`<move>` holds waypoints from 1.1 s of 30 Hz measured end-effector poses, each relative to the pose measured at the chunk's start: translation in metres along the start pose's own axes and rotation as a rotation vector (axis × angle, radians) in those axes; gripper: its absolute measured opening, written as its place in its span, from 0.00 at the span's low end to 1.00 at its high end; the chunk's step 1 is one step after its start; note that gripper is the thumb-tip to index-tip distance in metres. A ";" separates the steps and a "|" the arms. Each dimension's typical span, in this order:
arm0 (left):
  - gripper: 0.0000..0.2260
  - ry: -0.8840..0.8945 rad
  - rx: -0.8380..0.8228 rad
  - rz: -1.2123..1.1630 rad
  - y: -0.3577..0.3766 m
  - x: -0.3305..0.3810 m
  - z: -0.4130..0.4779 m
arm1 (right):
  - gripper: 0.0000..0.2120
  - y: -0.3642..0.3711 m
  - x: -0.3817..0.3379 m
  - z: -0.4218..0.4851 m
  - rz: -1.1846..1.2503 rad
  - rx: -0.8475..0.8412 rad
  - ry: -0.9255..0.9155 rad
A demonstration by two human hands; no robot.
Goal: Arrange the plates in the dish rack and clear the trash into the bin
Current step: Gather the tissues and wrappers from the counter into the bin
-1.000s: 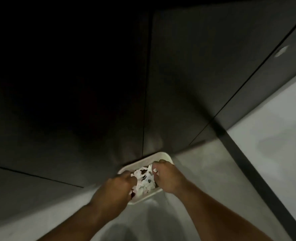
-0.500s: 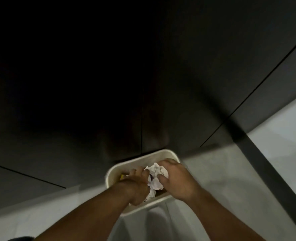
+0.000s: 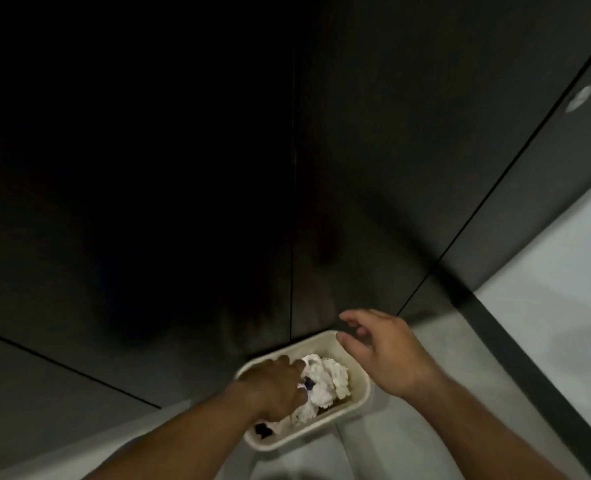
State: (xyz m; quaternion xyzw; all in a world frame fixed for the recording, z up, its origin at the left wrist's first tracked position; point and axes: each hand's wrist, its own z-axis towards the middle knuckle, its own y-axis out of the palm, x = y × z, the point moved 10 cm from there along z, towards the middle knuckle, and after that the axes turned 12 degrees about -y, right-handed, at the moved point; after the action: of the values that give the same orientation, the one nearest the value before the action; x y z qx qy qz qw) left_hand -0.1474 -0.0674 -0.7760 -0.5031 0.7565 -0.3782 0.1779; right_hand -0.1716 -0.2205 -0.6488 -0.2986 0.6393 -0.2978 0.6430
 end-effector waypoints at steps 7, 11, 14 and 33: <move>0.14 0.250 0.365 -0.029 -0.227 0.053 -0.200 | 0.04 -0.169 -0.143 0.003 0.053 0.140 -0.076; 0.15 0.371 0.540 -0.094 -0.355 0.069 -0.317 | 0.04 -0.268 -0.243 0.004 0.035 0.144 -0.146; 0.16 0.398 0.637 -0.161 -0.428 0.072 -0.394 | 0.05 -0.324 -0.308 -0.004 0.031 0.071 -0.164; 0.07 0.140 0.780 -0.271 -0.513 -0.043 -0.448 | 0.17 -0.323 -0.412 0.025 -0.170 -0.133 -0.160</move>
State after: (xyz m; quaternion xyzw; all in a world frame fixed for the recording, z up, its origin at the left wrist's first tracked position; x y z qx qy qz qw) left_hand -0.0990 0.0404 -0.1040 -0.4662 0.4939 -0.6894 0.2518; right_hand -0.1493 -0.1133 -0.1357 -0.4165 0.5767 -0.2831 0.6433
